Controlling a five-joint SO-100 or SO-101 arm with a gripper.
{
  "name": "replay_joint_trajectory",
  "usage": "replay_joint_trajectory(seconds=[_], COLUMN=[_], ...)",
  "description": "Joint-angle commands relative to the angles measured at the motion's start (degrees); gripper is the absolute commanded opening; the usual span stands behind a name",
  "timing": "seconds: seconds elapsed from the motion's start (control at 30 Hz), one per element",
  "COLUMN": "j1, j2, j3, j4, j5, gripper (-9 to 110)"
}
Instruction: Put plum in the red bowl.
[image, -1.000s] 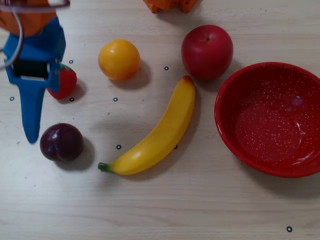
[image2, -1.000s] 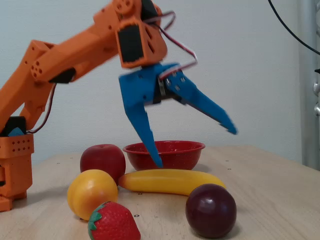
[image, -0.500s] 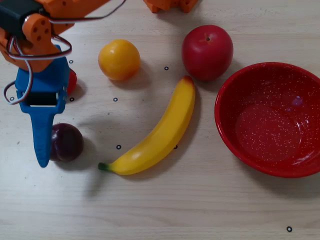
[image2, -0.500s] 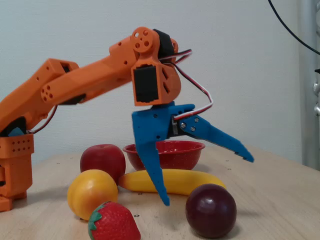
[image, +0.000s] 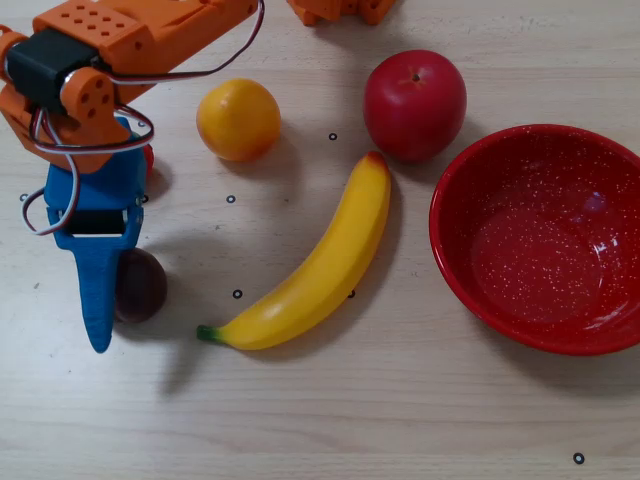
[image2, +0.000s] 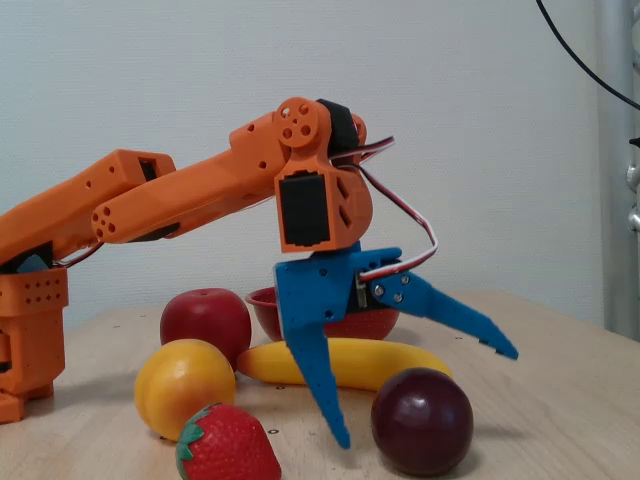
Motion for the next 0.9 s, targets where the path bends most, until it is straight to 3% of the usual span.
replay_joint_trajectory(seconds=[0.0,0.87], j1=[2.11,1.76], j2=[2.72,-0.79], j3=[-4.57,-4.92], j4=[4.13,-4.57], j5=[0.44,-0.35], gripper=[58,58])
